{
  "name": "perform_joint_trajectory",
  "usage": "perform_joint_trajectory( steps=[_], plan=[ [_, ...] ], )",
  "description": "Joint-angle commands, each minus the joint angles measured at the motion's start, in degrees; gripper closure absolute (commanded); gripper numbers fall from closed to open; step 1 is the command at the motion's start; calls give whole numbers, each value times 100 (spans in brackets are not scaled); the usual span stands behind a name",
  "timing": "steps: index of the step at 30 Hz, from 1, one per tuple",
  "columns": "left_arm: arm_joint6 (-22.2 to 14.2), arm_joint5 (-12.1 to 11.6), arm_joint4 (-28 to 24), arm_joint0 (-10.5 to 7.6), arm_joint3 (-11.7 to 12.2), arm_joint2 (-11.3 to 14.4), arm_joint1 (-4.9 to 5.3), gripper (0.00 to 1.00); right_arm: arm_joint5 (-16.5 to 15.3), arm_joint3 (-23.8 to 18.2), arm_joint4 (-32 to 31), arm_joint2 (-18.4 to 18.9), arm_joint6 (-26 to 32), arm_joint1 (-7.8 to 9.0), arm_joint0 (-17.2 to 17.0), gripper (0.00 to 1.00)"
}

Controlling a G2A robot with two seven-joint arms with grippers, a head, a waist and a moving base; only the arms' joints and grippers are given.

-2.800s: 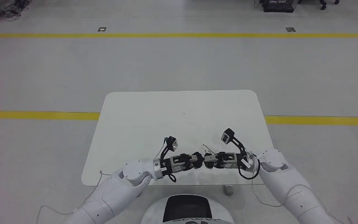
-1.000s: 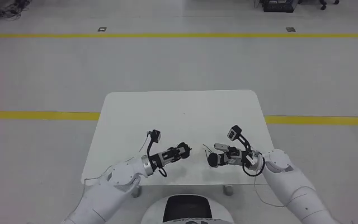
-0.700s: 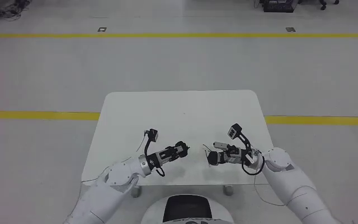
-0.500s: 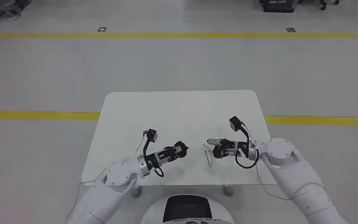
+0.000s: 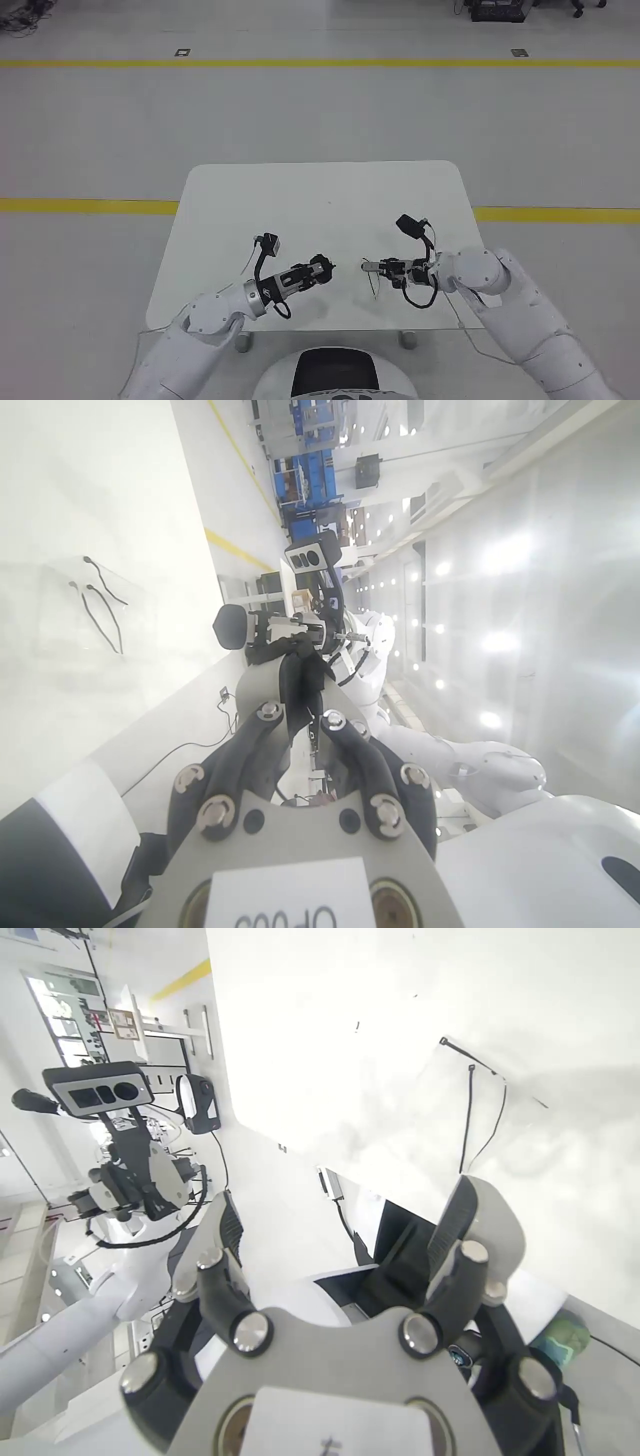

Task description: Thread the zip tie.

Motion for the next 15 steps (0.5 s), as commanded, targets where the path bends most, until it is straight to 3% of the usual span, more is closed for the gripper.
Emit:
perform_joint_trajectory(
  steps=[1,3,8,15],
  plan=[
    [0,0,-1,0,0,0,0,100,0,0,-1,0,0,0,0,0],
    [0,0,-1,0,0,0,0,100,76,-43,-240,-50,-125,2,8,0],
    [0,0,-1,0,0,0,0,100,557,-176,-1127,-525,358,-29,491,0],
    [0,0,-1,0,0,0,0,100,557,772,-2004,-1407,607,-376,1281,0]
  ],
)
